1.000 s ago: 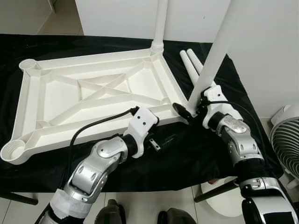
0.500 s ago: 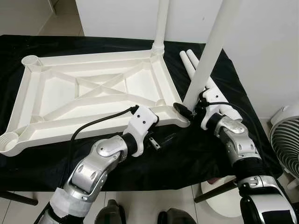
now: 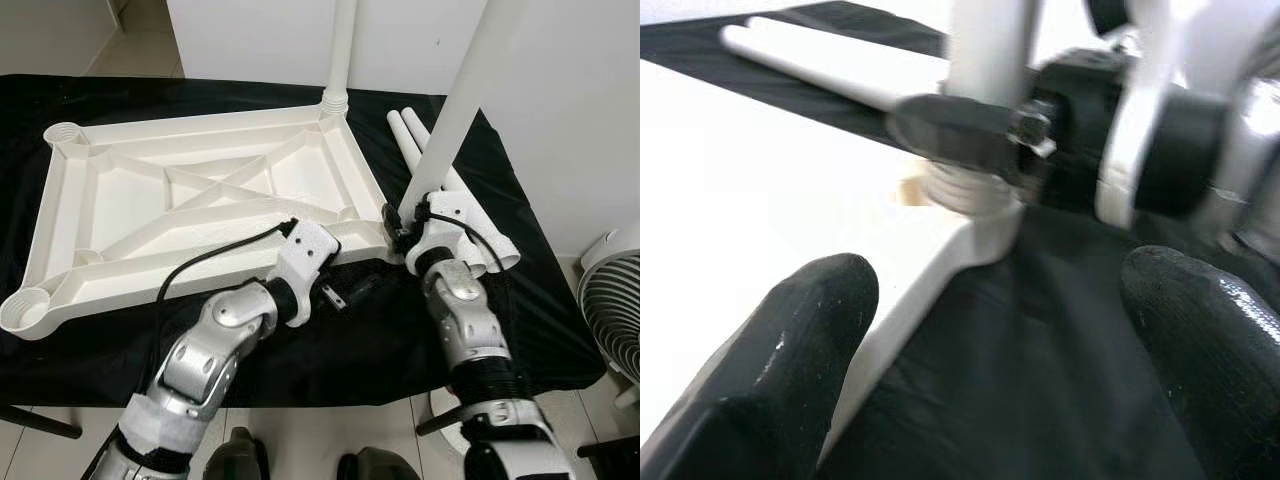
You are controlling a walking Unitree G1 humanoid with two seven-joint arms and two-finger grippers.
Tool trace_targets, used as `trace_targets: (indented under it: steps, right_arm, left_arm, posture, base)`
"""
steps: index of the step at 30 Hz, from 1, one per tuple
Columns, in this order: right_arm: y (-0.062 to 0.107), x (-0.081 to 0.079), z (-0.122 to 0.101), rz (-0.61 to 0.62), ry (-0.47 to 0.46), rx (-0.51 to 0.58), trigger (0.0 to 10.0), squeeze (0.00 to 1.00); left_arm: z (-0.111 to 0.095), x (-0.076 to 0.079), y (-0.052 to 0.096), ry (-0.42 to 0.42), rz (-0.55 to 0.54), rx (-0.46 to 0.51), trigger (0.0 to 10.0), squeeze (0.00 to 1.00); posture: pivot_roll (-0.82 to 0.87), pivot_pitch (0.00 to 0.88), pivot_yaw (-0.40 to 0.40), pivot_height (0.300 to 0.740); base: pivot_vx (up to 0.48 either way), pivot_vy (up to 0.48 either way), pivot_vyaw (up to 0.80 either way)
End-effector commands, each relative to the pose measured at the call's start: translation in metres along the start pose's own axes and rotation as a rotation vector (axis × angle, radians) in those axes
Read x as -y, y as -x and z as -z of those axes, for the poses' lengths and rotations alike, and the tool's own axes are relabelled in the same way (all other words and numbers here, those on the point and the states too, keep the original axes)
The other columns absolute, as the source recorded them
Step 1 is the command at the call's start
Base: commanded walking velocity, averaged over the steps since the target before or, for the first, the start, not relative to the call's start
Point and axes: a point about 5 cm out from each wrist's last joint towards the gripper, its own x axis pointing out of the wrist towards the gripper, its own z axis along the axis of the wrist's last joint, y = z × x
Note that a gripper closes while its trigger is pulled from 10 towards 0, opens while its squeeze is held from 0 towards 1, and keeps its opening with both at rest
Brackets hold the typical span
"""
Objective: Building children table
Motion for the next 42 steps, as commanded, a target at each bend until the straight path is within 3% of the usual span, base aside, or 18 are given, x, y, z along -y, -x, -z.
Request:
trace_targets:
  steps: [1, 7, 8, 9, 18, 19, 22, 23, 24, 32, 42]
  right_arm:
    - [0.004, 0.002, 0.01, 0.068, -0.021, -0.052, 0.0, 0.0]
    - [-0.001, -0.017, 0.004, 0.052, -0.06, -0.025, 0.0, 0.0]
    - [-0.001, -0.017, 0.001, 0.043, -0.053, -0.015, 7.4, 0.45]
    - [0.0, -0.016, -0.001, 0.035, -0.051, 0.001, 10.0, 1.0]
    - [0.007, -0.004, -0.01, 0.015, -0.048, 0.084, 10.0, 1.0]
    - [0.014, 0.003, -0.012, 0.027, -0.016, 0.114, 10.0, 1.0]
    - [0.018, 0.005, -0.012, 0.032, -0.004, 0.122, 10.0, 1.0]
    - [0.022, 0.007, -0.013, 0.03, 0.001, 0.134, 10.0, 0.91]
    - [0.027, 0.008, -0.016, 0.023, -0.021, 0.16, 10.0, 0.0]
    - [0.052, 0.009, -0.023, -0.032, -0.054, 0.203, 10.0, 0.0]
    - [0.065, 0.015, -0.025, -0.014, -0.049, 0.196, 10.0, 0.0]
  left_arm:
    - [-0.001, -0.005, -0.001, -0.009, -0.055, 0.008, 10.0, 0.0]
    - [-0.005, -0.002, -0.007, 0.008, -0.05, 0.028, 10.0, 0.0]
    - [-0.005, 0.0, -0.009, 0.008, -0.046, 0.032, 10.0, 0.0]
    - [-0.005, 0.001, -0.01, 0.003, -0.043, 0.033, 10.0, 0.0]
    - [0.0, -0.003, -0.013, -0.018, -0.059, 0.013, 10.0, 0.0]
    - [0.009, -0.007, -0.014, -0.045, -0.089, -0.051, 10.0, 0.0]
    - [0.014, -0.009, -0.014, -0.051, -0.103, -0.08, 10.0, 0.0]
    - [0.02, -0.011, -0.014, -0.052, -0.118, -0.113, 10.0, 0.0]
    - [0.025, -0.014, -0.013, -0.047, -0.141, -0.145, 10.0, 0.0]
    - [0.039, -0.037, -0.015, -0.038, -0.29, -0.252, 10.0, 0.0]
    - [0.05, -0.055, -0.01, -0.03, -0.409, -0.327, 10.0, 0.0]
  posture:
    - [-0.03, 0.063, 0.0, 0.74]
    - [-0.04, 0.066, 0.0, 0.74]
    - [-0.04, 0.065, -0.001, 0.74]
    - [-0.04, 0.063, -0.004, 0.74]
    - [-0.04, 0.059, -0.006, 0.74]
    - [-0.03, 0.053, -0.009, 0.74]
    - [-0.03, 0.053, -0.009, 0.74]
    - [-0.03, 0.054, -0.009, 0.74]
    - [-0.03, 0.056, -0.009, 0.74]
    - [-0.05, 0.066, 0.0, 0.74]
    - [-0.07, 0.075, 0.012, 0.74]
  base:
    - [0.0, 0.0, 0.0]
    - [0.0, 0.0, 0.0]
    - [0.0, 0.0, 0.0]
    - [0.0, 0.0, 0.0]
    - [0.0, 0.0, 0.0]
    - [0.0, 0.0, 0.0]
    - [0.0, 0.0, 0.0]
    - [0.0, 0.0, 0.0]
    - [0.0, 0.0, 0.0]
    - [0.0, 0.0, 0.0]
    - [0.0, 0.0, 0.0]
